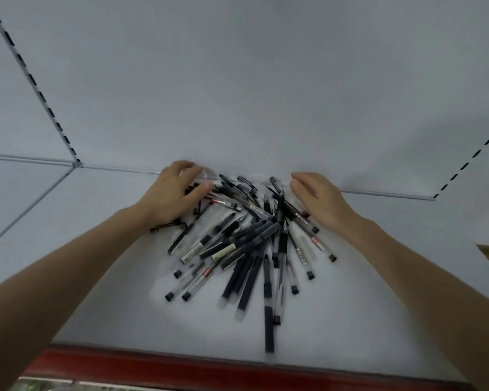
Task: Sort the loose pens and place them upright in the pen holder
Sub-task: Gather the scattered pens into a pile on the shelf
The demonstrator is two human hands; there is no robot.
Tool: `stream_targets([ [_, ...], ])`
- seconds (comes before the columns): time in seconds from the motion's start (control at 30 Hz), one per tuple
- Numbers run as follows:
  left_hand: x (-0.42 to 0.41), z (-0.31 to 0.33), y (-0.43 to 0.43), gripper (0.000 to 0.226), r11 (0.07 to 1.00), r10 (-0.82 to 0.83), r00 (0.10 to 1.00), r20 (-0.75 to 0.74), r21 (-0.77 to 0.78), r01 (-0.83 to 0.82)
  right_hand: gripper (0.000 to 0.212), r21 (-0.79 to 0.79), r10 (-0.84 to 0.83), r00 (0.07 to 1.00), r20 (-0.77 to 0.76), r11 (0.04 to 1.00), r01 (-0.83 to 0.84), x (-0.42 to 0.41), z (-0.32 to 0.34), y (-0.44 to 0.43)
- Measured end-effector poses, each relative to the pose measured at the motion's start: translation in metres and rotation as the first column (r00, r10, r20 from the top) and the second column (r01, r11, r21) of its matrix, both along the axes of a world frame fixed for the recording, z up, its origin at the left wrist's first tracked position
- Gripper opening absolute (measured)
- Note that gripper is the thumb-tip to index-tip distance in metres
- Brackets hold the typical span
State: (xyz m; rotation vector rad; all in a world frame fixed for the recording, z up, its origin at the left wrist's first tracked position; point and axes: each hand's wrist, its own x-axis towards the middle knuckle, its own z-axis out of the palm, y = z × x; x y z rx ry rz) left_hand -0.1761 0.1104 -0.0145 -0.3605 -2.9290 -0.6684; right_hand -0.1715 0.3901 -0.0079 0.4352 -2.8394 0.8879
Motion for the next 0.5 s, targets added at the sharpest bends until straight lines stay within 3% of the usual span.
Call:
stream_targets([
  [0.13,-0.001,-0.005,0.013,0.093,0.994,-0.085,0.994,0.069,-0.064,0.089,0.044,0.069,0.049,0.999,0.016,0.996,-0.050,-0.010,-0.005,-0.018],
  [0.23,0.000,-0.004,0.018,0.092,0.987,-0.143,0.987,0.072,-0.067,0.148,0.042,0.014,0.091,0.995,0.030,0.996,-0.092,-0.011,-0.002,-0.031],
  [0.37,0.012,-0.001,0.014,0.065,0.970,-0.234,0.970,0.066,0.080,0.228,0.042,-0.063,0.160,0.985,0.063,0.986,-0.156,-0.005,0.004,-0.040],
  [0.43,0.016,0.005,-0.002,0.061,0.971,-0.201,0.979,-0.032,0.124,0.203,0.039,-0.073,0.170,0.985,0.017,0.983,-0.168,-0.004,0.011,-0.041],
  [0.5,0.008,0.005,-0.025,0.073,0.991,-0.092,0.990,-0.110,0.088,0.102,0.038,-0.033,0.181,0.983,-0.002,0.983,-0.181,-0.010,0.016,-0.042],
])
